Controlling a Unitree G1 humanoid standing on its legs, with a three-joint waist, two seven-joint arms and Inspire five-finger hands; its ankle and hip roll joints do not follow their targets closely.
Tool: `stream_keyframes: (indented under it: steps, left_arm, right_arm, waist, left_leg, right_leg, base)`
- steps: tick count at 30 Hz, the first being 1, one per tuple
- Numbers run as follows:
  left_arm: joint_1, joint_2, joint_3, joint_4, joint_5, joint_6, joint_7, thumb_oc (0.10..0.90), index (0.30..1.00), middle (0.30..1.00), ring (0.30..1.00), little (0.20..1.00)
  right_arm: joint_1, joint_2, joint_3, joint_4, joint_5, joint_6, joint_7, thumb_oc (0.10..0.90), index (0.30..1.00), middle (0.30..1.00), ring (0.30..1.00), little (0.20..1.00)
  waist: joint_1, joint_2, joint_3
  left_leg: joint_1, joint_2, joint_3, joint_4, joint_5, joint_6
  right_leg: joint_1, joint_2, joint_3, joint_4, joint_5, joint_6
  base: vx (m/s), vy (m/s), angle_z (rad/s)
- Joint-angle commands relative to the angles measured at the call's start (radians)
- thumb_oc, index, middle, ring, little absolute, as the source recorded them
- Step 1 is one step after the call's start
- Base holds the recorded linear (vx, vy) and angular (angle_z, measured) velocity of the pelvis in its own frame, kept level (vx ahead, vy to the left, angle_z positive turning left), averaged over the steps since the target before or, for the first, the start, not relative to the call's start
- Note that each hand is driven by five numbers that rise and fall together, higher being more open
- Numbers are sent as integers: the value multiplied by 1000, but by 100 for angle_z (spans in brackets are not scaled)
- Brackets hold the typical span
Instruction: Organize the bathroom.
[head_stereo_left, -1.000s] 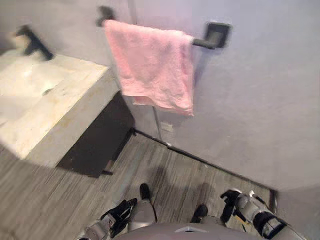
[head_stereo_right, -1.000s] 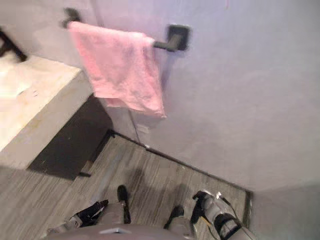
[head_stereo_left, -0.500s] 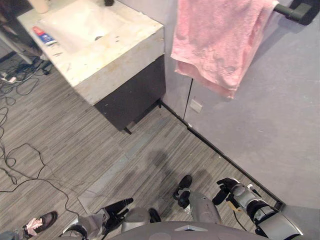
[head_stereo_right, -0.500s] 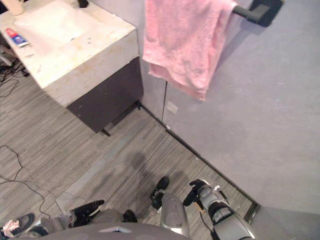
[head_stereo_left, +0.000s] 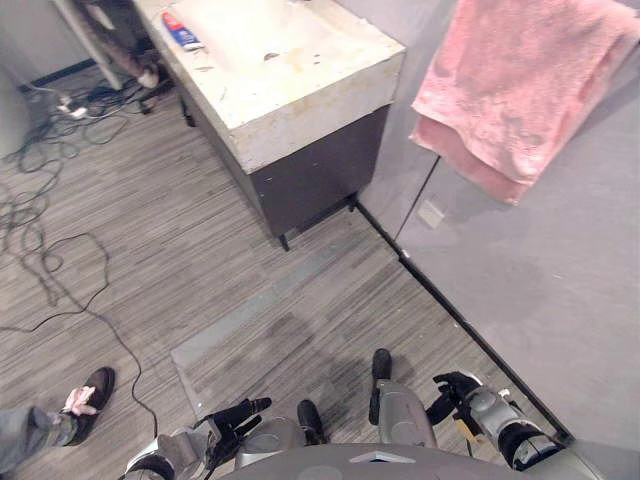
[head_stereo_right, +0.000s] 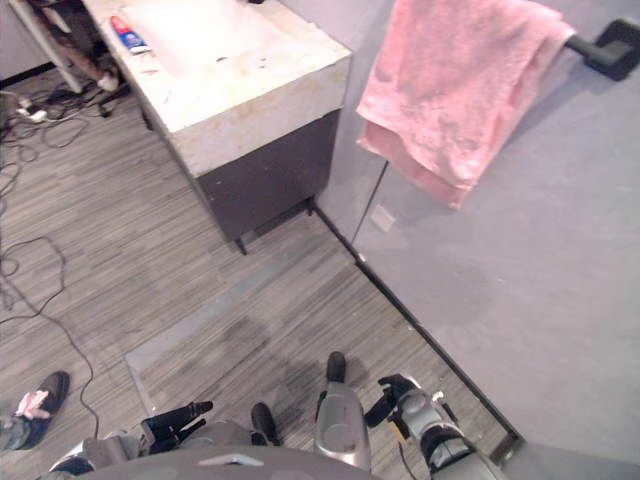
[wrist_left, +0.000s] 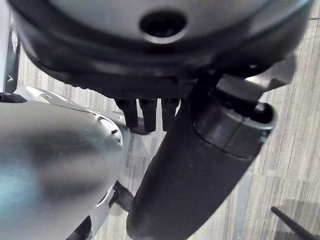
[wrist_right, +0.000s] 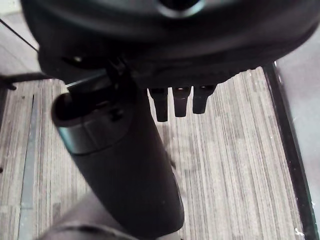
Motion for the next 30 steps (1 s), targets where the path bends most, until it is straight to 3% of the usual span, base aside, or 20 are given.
stream_keyframes:
  steps: [1,2,3,7,12,13,16,17,19,20,21,22,24,25,26,27,30]
  left_arm:
    - [2,-3,-25,-37,16,49,-22,800,900,900,900,900]
    - [-4,9,-64,-53,30,49,-4,800,900,900,900,900]
    - [-6,15,-69,-55,20,51,1,800,900,900,900,900]
    - [-37,25,-52,-50,-13,45,15,800,900,900,900,900]
    - [-66,-3,-50,-35,14,2,4,800,900,900,900,900]
    - [-66,-9,-42,-32,19,-5,-3,800,900,900,900,900]
    - [-64,-20,-45,-29,5,-23,4,800,900,900,900,900]
    - [-56,-20,-35,-25,35,-33,0,800,900,900,900,900]
    - [-53,-22,-27,-23,62,-36,-9,800,900,900,900,900]
    - [-61,-21,-33,-31,68,-37,-16,800,900,900,900,900]
    - [-61,-21,-33,-31,68,-37,-16,800,900,900,900,900]
    - [-79,-20,-60,-46,28,-40,-8,800,900,900,900,900]
    - [-93,-20,-87,-51,-22,-47,11,800,900,900,900,900]
    - [-103,-29,-111,-62,-43,-57,27,800,900,900,900,900]
    - [-110,-39,-115,-71,-35,-56,38,800,900,900,900,900]
    - [-117,-42,-129,-82,-32,-51,57,800,900,900,900,900]
    - [-131,-25,-147,-84,-33,-44,45,800,900,900,900,900]
  right_arm:
    - [-16,-35,-4,-41,-12,-2,-23,800,900,900,900,900]
    - [20,-48,-4,-67,3,19,-13,800,900,900,900,900]
    - [27,-51,-5,-68,6,19,-8,800,900,900,900,900]
    - [22,-50,-3,-25,-53,-21,5,800,900,900,900,900]
    - [1,-51,15,21,6,-49,-34,800,900,900,900,900]
    - [-2,-52,11,35,9,-55,-38,800,900,900,900,900]
    - [-21,-55,15,53,-4,-64,-37,800,900,900,900,900]
    - [-42,-60,28,61,19,-70,-40,800,900,900,900,900]
    - [-51,-60,33,59,44,-69,-52,800,900,900,900,900]
    - [-60,-64,38,50,67,-62,-62,800,900,900,900,900]
    - [-60,-64,38,50,67,-62,-62,800,900,900,900,900]
    - [-85,-79,42,39,79,-56,-73,800,900,900,900,900]
    - [-106,-82,47,45,67,-58,-78,800,900,900,900,900]
    - [-121,-85,49,43,72,-61,-92,800,900,900,900,900]
    - [-125,-94,37,33,60,-63,-91,800,900,900,900,900]
    - [-133,-101,14,19,29,-65,-86,800,900,900,900,900]
    - [-142,-112,-4,-6,8,-74,-77,800,900,900,900,900]
  waist:
    - [-16,3,60]
    - [-53,30,64]
    - [-60,36,59]
    - [-57,34,62]
    - [-82,39,76]
    - [-82,35,71]
    - [-60,23,80]
    - [-49,16,84]
    - [-56,21,75]
    - [-63,34,69]
    - [-63,34,70]
    - [-64,55,73]
    - [-61,59,82]
    - [-59,64,99]
    - [-62,70,108]
    - [-71,76,114]
    - [-71,74,130]
  left_leg:
    - [-10,63,-87,55,-56,-37]
    - [-39,62,-189,46,-33,-13]
    - [-47,58,-209,43,-20,-14]
    - [-65,41,-216,43,-2,-20]
    - [-82,45,-208,85,-18,-23]
    - [-99,44,-215,136,-20,-34]
    - [-184,67,-296,302,54,-79]
    - [-198,141,-348,333,117,-97]
    - [-152,208,-366,266,157,-110]
    - [-130,252,-389,209,209,-123]
    - [-128,252,-390,207,210,-123]
    - [-123,279,-440,113,240,-134]
    - [-130,275,-465,106,222,-134]
    - [-175,268,-474,157,228,-140]
    - [-183,262,-434,165,182,-136]
    - [-177,244,-358,167,89,-120]
    - [-199,215,-307,212,26,-115]
  right_leg:
    - [-22,-19,19,-51,-4,99]
    - [-45,79,211,134,-92,72]
    - [-48,103,227,146,-109,63]
    - [-24,120,168,105,-129,40]
    - [-13,174,179,100,-160,0]
    - [-1,177,179,91,-166,-14]
    - [6,182,173,114,-182,-41]
    - [5,186,183,147,-201,-59]
    - [-3,195,203,169,-217,-62]
    - [-22,204,231,188,-228,-60]
    - [-21,204,231,190,-230,-61]
    - [-49,203,282,220,-245,-42]
    - [-73,187,308,243,-247,-23]
    - [-88,163,322,261,-246,-16]
    - [-89,125,312,269,-245,-2]
    - [-108,63,293,283,-232,28]
    - [-126,-6,270,274,-191,58]
  base:
    - [-146,3,-15]
    - [-146,4,18]
    - [-83,6,79]
    - [-36,-12,79]
    - [-40,-63,36]
    - [-7,-27,60]
    - [-22,5,42]
    - [-18,118,16]
    - [11,253,-2]
    - [4,233,0]
    - [-59,421,-1]
    - [-67,446,4]
    - [-63,397,6]
    - [-56,284,7]
    - [-97,473,20]
    - [-73,373,23]
    - [-33,336,30]
